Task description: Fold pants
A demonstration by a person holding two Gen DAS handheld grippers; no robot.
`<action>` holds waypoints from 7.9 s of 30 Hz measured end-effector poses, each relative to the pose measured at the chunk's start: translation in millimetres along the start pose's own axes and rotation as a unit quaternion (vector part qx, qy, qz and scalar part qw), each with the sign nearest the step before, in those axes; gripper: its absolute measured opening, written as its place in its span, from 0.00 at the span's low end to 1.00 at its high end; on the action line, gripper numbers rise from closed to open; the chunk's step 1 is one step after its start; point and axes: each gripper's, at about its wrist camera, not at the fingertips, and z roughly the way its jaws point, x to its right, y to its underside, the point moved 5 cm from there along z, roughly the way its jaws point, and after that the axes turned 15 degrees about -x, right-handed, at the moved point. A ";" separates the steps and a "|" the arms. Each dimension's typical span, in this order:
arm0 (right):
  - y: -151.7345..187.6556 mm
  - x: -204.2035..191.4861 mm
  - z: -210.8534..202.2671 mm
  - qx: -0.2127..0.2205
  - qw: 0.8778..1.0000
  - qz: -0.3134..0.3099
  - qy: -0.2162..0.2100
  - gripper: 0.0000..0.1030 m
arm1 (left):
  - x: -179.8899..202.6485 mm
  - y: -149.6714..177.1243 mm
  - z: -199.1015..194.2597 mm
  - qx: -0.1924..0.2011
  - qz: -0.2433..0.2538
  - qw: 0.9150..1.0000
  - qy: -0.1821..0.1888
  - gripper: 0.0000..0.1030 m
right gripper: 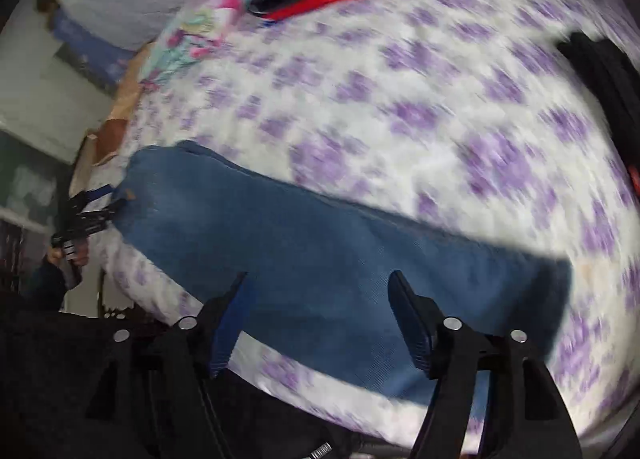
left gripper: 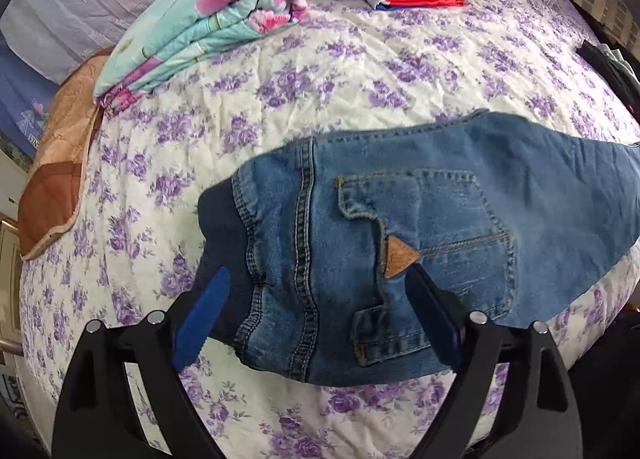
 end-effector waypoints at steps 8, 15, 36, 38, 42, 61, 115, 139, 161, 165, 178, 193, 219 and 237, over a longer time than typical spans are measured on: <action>-179.7 -104.6 88.3 -0.089 0.957 -0.043 -0.273 0.81 | 57.0 -29.6 -23.3 0.055 -0.019 0.998 0.006 0.84; -179.9 -141.7 155.2 -0.222 0.921 -0.065 -0.312 0.81 | 88.8 -15.7 -0.4 0.025 -0.044 0.998 0.031 0.84; -222.7 -132.2 108.5 -0.114 0.954 -0.068 -0.268 0.83 | 97.6 -15.7 0.1 0.022 0.034 0.999 -0.017 0.88; -204.6 -154.2 102.1 -0.123 0.942 -0.101 -0.297 0.86 | 82.8 -22.3 -11.8 0.048 0.026 0.998 -0.012 0.89; -170.5 -169.8 118.3 -0.141 0.942 -0.126 -0.276 0.86 | 26.2 -35.4 5.0 0.043 -0.058 0.997 0.034 0.89; -68.7 -71.1 105.0 -0.043 0.993 -0.026 -0.107 0.74 | -21.8 -23.6 42.6 0.024 -0.060 0.997 0.041 0.96; 203.8 120.3 -8.6 0.245 0.923 0.258 -0.144 0.68 | 202.2 -57.4 -14.2 0.020 0.109 0.994 0.016 0.96; 175.8 135.6 29.9 0.355 0.781 0.428 -0.284 0.40 | 162.7 -66.6 -0.8 0.015 0.057 0.998 0.033 0.96; 175.4 135.1 34.5 0.317 0.816 0.433 -0.217 0.16 | 141.6 -50.9 54.5 -0.007 0.067 0.998 0.014 0.95; 172.9 135.6 32.9 0.313 0.817 0.432 -0.219 0.17 | 116.7 -41.8 16.5 0.037 0.052 0.996 0.066 0.95; 163.3 130.4 19.5 0.307 0.833 0.428 -0.170 0.16 | 9.1 -13.1 46.9 0.015 -0.058 0.996 0.070 0.95; -14.8 -131.7 12.0 0.210 0.957 -0.043 0.198 0.16 | -27.2 12.9 -28.1 0.096 -0.078 0.987 0.098 0.95; 2.2 -129.0 49.5 0.093 0.995 -0.038 0.015 0.76 | 33.5 -22.0 -46.2 0.106 -0.017 0.983 0.146 0.95; -25.8 -24.6 33.7 0.126 0.979 0.076 -0.140 0.70 | 184.0 -47.0 32.6 0.002 0.100 0.989 0.113 0.96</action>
